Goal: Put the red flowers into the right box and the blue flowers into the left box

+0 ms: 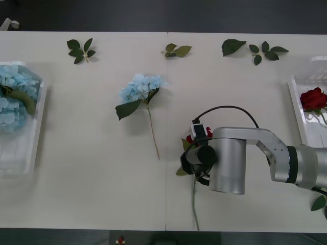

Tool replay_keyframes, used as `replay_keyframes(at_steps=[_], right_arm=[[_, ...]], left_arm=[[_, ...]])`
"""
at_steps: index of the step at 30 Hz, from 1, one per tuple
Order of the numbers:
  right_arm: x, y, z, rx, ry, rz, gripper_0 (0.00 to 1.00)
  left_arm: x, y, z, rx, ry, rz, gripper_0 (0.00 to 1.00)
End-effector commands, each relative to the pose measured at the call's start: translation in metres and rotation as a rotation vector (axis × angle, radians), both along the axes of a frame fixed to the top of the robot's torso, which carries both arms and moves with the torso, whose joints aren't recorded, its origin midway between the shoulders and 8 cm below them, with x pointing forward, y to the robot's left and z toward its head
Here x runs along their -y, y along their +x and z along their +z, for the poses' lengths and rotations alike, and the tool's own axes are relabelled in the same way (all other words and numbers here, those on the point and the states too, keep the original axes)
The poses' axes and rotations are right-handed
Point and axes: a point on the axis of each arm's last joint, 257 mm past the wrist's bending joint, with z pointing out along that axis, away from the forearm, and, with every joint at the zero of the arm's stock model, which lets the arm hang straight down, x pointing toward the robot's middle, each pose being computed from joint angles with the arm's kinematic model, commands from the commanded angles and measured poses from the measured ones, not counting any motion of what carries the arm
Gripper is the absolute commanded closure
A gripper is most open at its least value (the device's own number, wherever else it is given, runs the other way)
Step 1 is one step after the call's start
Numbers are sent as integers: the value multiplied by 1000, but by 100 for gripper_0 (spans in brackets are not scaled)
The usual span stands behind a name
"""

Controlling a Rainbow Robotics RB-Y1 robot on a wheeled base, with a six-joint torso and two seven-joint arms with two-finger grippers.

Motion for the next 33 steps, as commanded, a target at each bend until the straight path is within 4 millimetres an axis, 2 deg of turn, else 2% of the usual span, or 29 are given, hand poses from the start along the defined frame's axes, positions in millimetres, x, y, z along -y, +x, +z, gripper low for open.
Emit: replay_keyframes(at_steps=[1,7,11,14,18,24,25,27,28,29,30,33], right_arm=[[-20,8,17,34,22,43,76],[-19,9,17,36,19,46,82],[-21,10,18,40,26,53,89],[-18,12,19,46,24,55,94],[-13,18,22,59,32,59,95],[0,26,29,80,36,67,95],[1,26,30,81,35,71,81],[5,26,33,86,29,75,44],[9,27,35,90,26,78,21],[10,26,37,90,27,80,11],[14,25,39,91,25,81,1],[15,20,46,101,22,106,0]], left_arm=[[49,23,65,52,15,-131,0],[119,33,98,24,-48,-275,0],[159,44,97,-13,-74,-344,0],[191,54,78,-42,-131,-381,0],[231,64,50,-63,-168,-416,0],[292,69,-8,-97,-226,-414,0],[303,69,-18,-106,-247,-398,0],[318,68,-30,-120,-258,-388,0],[332,68,-39,-128,-270,-377,0],[340,68,-44,-131,-272,-370,0],[350,69,-50,-136,-275,-358,0],[376,71,-57,-141,-295,-323,0]])
